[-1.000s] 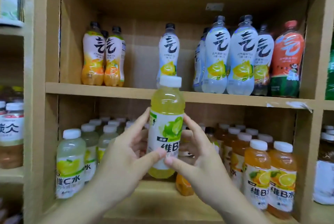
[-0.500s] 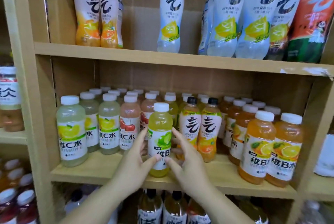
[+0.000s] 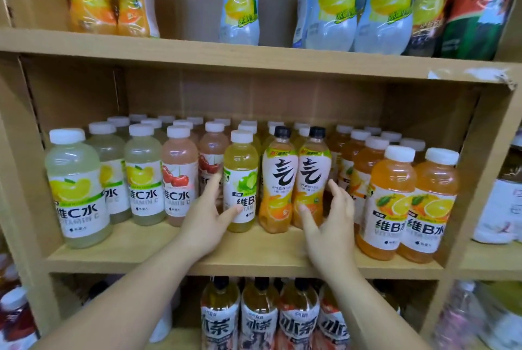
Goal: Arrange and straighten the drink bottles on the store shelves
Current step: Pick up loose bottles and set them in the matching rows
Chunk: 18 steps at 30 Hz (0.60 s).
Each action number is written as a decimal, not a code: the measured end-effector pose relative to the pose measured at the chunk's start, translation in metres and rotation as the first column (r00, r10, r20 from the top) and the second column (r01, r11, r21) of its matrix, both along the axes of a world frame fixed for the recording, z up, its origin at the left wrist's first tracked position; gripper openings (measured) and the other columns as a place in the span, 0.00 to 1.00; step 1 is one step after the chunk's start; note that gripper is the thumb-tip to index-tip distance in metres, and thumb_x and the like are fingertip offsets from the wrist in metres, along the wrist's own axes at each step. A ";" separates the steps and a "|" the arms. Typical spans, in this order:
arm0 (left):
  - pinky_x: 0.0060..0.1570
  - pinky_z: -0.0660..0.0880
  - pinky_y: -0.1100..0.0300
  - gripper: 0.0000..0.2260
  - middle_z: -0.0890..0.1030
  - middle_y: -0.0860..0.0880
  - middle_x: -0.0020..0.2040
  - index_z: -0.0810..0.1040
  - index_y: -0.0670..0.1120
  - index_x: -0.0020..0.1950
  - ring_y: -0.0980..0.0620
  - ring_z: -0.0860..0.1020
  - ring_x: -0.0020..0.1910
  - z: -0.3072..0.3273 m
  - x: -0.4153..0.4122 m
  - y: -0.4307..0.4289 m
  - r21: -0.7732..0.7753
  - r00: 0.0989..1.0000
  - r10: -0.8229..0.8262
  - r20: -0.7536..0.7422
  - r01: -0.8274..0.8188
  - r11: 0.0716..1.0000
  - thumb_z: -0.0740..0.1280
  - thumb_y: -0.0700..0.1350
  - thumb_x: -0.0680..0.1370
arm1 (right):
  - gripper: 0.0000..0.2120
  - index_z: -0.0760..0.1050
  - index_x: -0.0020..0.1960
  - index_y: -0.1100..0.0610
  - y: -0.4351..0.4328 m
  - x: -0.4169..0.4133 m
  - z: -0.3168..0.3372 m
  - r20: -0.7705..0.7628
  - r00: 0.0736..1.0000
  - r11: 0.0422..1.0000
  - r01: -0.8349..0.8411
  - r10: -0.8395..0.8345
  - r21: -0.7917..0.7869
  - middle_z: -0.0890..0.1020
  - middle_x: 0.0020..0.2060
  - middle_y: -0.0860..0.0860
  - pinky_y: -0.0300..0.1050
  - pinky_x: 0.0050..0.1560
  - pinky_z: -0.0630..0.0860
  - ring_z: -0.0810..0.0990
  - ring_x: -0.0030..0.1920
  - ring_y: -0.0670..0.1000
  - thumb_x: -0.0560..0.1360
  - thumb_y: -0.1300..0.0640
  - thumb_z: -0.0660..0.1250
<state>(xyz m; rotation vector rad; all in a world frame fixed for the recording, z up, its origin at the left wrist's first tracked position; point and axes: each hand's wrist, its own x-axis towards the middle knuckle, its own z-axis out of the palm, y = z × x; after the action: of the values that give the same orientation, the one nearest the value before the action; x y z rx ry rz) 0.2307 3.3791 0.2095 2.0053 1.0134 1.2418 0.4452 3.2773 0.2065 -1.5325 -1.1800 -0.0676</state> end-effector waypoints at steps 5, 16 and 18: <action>0.67 0.75 0.44 0.42 0.78 0.57 0.69 0.48 0.75 0.76 0.52 0.77 0.68 0.002 0.003 0.003 0.025 0.993 0.072 -0.094 -0.070 0.997 0.73 0.49 0.78 | 0.38 0.54 0.82 0.52 0.012 0.008 0.002 -0.107 0.993 0.988 -0.060 0.046 -0.140 0.65 0.78 0.50 0.49 0.76 0.63 0.64 0.77 0.52 0.79 0.49 0.70; 0.59 0.78 0.49 0.27 0.74 0.50 0.63 0.72 0.44 0.72 0.50 0.76 0.59 0.014 0.029 -0.051 0.478 0.967 0.254 -0.009 -0.219 0.851 0.76 0.48 0.75 | 0.30 0.65 0.71 0.46 0.020 0.013 0.007 -0.278 0.954 0.969 -0.168 0.113 -0.181 0.78 0.65 0.46 0.56 0.65 0.77 0.79 0.63 0.49 0.74 0.48 0.75; 0.56 0.77 0.62 0.31 0.72 0.53 0.67 0.68 0.47 0.77 0.55 0.77 0.55 0.024 0.045 -0.061 0.379 0.974 0.220 -0.048 -0.186 0.907 0.74 0.50 0.76 | 0.28 0.65 0.70 0.46 0.021 0.014 0.007 -0.274 0.956 0.972 -0.156 0.105 -0.173 0.78 0.65 0.46 0.57 0.65 0.77 0.78 0.63 0.50 0.76 0.49 0.74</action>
<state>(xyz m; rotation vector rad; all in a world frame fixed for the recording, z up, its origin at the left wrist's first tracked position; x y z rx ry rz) 0.2761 3.3182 0.2334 2.3050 1.1194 1.5657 0.4589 3.2981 0.2136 -1.5706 -1.0945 0.3403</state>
